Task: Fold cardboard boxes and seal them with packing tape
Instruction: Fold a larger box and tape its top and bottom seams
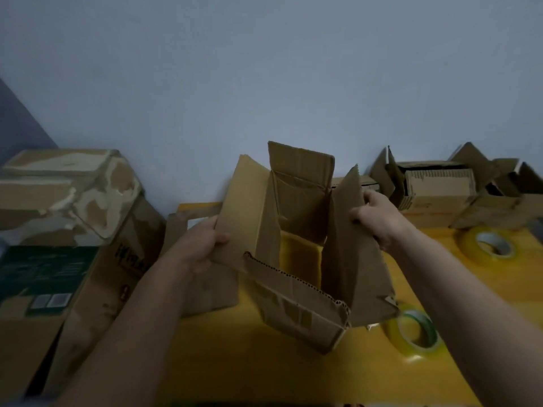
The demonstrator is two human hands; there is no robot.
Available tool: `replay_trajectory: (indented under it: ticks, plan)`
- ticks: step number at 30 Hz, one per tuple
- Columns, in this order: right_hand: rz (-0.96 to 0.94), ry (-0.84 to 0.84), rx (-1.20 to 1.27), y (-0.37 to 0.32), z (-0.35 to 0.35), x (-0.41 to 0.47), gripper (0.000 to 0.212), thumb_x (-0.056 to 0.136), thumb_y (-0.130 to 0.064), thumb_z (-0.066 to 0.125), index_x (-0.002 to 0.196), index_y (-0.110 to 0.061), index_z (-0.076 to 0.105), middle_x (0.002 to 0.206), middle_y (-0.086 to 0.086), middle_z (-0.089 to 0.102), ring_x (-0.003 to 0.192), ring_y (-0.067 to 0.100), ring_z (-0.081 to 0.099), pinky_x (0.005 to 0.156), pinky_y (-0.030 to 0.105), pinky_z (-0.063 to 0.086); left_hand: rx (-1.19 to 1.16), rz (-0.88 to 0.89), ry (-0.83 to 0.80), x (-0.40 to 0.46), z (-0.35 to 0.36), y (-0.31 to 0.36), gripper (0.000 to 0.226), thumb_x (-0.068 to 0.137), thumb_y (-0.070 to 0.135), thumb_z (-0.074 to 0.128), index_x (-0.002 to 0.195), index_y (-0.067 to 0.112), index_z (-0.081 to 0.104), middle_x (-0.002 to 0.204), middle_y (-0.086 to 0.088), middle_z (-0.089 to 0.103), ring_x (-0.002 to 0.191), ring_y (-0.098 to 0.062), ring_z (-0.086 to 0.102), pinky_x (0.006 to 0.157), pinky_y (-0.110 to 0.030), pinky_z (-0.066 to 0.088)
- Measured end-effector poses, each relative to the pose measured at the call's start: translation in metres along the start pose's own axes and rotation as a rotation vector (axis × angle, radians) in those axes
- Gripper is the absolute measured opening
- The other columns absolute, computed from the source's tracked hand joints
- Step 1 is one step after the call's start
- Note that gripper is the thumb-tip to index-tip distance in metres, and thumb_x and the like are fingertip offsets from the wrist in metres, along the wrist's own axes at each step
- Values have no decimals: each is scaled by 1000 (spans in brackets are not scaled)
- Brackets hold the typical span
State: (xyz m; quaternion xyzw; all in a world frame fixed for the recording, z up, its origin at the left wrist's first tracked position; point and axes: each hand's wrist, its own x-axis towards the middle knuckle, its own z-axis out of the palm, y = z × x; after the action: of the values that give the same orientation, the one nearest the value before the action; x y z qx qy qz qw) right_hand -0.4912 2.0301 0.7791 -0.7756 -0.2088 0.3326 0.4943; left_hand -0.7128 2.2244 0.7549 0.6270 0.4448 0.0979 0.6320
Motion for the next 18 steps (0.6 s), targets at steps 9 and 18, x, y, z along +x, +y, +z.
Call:
replay_trajectory:
  ticks: [9, 18]
  plan:
    - [-15, 182, -258, 37, 26, 7, 44, 93, -5, 52, 136, -9, 42, 124, 14, 56, 110, 32, 57, 87, 43, 52, -19, -191, 5, -2, -13, -59, 36, 95, -6, 42, 122, 13, 56, 115, -16, 62, 109, -40, 59, 94, -58, 49]
    - [92, 284, -277, 93, 22, 5, 56, 95, -15, 55, 146, -14, 31, 137, 14, 49, 119, 32, 53, 92, 46, 51, 104, -128, 61, -3, 29, -79, 44, 95, -6, 37, 129, 19, 50, 110, -2, 60, 102, -24, 56, 89, -45, 50]
